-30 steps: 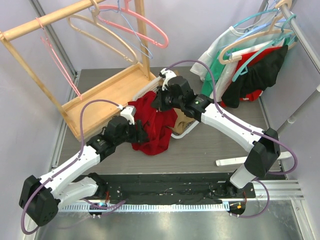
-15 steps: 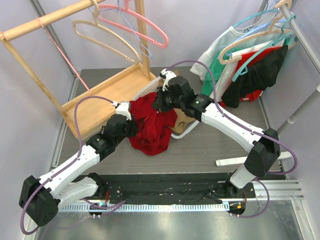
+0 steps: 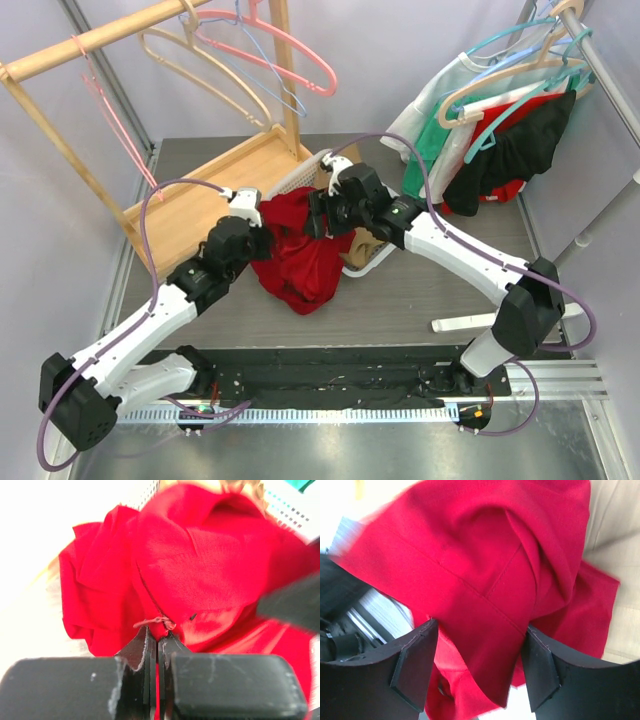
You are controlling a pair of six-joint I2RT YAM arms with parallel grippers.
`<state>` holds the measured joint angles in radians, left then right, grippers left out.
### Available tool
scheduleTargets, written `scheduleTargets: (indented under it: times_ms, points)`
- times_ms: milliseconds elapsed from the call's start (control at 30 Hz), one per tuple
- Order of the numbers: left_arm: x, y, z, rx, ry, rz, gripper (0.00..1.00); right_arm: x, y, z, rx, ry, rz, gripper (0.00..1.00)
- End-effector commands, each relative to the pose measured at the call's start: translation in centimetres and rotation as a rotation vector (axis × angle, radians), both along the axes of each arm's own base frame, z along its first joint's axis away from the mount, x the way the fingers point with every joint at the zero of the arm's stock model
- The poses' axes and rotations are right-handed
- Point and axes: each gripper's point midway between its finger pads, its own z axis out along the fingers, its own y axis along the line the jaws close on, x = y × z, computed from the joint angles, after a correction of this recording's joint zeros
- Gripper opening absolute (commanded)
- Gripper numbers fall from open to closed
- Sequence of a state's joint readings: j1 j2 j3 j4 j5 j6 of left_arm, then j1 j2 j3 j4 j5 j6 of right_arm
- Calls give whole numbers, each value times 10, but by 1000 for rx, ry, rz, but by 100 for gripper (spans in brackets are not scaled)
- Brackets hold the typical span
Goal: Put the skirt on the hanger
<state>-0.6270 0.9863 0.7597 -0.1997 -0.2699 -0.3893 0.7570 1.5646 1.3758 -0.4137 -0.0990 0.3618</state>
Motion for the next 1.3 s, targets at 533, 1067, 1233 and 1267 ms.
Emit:
scheduleTargets:
  times_ms: [533, 1067, 1233, 1267]
  points:
    - [11, 14, 99, -44, -106, 103, 0, -110, -22, -39, -6, 133, 217, 69]
    - [-12, 41, 118, -44, -100, 167, 0, -70, -5, -35, -19, 14, 37, 1]
    - [-37, 71, 156, -52, -143, 220, 0, -43, -21, 66, -20, -198, -33, 1]
    - [-43, 77, 158, -34, -138, 227, 0, -40, -23, 80, -15, -220, -38, 1]
